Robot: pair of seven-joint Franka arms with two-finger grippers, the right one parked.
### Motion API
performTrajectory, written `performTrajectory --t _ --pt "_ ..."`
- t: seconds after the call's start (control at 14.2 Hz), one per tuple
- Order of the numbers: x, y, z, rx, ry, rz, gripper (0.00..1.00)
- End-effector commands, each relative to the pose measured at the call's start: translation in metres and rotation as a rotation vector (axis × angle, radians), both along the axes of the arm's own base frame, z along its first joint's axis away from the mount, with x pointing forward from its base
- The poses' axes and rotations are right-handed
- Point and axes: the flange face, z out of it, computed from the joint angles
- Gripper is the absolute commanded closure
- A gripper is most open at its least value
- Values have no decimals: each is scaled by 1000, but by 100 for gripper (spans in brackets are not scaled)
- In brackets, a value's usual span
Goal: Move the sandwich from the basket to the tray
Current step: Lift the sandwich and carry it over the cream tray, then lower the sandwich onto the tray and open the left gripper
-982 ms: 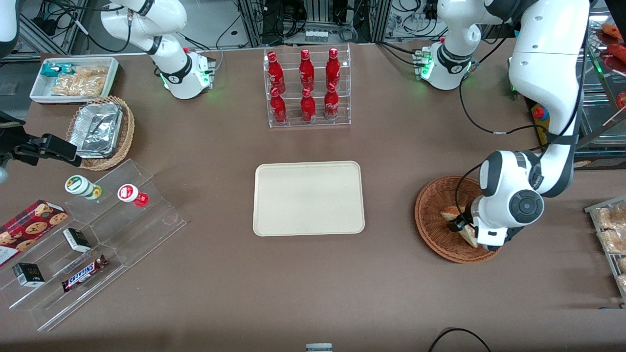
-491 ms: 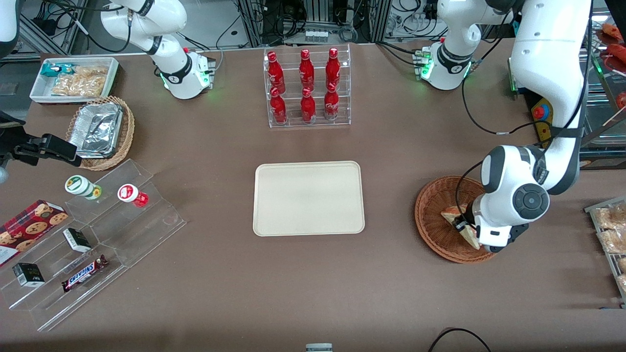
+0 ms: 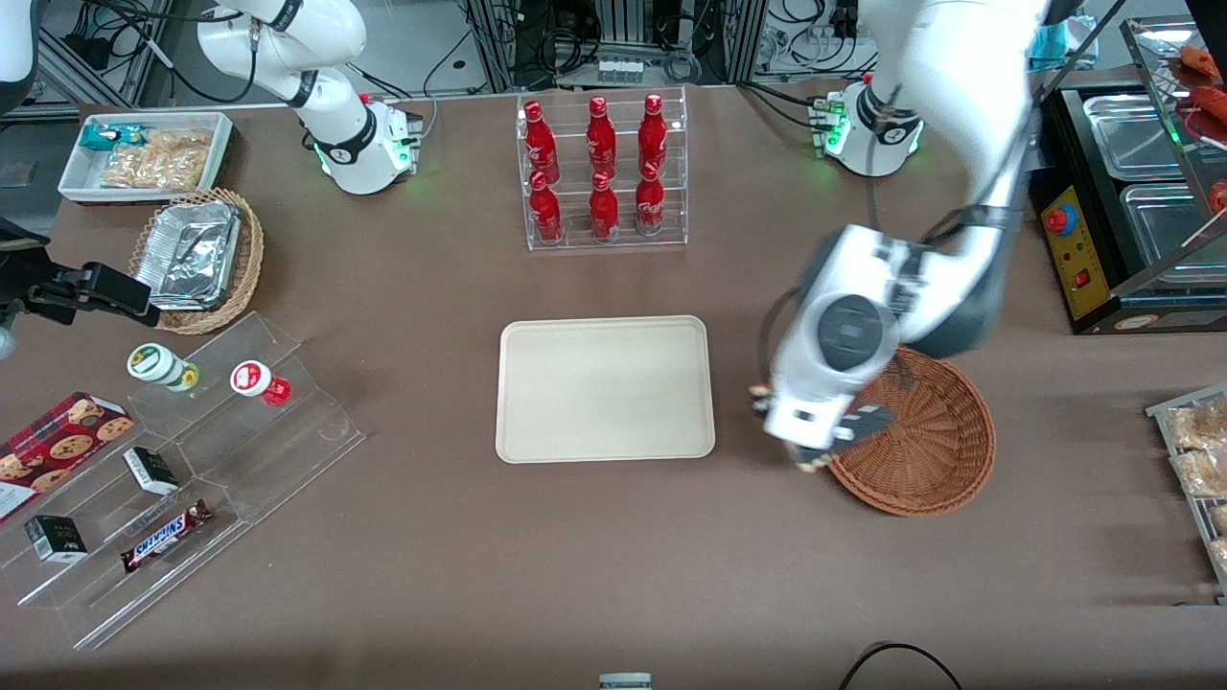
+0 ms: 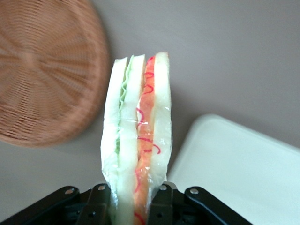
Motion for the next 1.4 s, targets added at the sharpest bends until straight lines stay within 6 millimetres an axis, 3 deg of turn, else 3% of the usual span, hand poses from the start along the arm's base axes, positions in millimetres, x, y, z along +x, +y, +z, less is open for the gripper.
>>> performTrajectory --t 0.0,0.21,0.56,0.77,0.98,1.33 --pt "-12 -85 -30 10 -9 -104 79" --pt "-37 -145 -45 -16 -12 -200 79" --pt "-92 -204 -86 -40 43 -399 79" --pt "-112 -218 -108 -49 83 -463 78" --pt "-115 -226 -125 -73 57 -487 77" --pt "-106 -225 -136 -95 16 -464 75"
